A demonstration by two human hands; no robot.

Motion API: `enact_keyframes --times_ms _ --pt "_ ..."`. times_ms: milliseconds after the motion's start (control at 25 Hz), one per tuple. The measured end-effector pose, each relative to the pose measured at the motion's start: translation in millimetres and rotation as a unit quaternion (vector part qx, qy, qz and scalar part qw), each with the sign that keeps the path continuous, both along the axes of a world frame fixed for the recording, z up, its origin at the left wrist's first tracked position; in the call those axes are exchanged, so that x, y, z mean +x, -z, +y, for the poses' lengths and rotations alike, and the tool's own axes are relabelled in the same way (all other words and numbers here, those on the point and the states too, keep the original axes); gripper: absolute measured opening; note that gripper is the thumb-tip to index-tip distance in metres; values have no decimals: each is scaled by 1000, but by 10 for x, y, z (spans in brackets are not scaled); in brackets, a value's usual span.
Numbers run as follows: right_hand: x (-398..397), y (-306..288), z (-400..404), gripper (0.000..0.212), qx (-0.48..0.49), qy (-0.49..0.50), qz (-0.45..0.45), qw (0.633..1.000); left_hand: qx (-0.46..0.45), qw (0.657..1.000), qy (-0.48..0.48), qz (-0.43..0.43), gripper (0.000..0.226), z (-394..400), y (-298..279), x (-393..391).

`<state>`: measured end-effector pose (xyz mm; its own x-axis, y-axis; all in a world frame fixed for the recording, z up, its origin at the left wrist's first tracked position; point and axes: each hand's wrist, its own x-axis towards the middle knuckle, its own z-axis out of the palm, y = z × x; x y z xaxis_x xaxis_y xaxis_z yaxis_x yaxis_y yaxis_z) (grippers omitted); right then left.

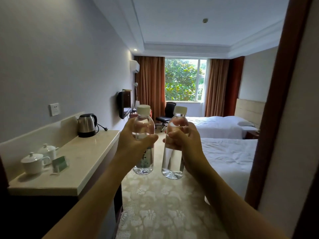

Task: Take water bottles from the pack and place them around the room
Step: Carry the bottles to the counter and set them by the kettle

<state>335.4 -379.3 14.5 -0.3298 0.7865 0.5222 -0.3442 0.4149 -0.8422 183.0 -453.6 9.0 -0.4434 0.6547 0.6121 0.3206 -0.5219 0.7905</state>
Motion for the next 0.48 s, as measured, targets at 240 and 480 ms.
enact_keyframes --times_ms 240,480 --pt "-370 -186 1310 61 4 -22 0 1000 -7 999 -31 9 48 1064 -143 -385" --pt "-1102 -114 2324 67 12 -54 1 998 -16 998 -54 14 48 2011 -61 -1031"
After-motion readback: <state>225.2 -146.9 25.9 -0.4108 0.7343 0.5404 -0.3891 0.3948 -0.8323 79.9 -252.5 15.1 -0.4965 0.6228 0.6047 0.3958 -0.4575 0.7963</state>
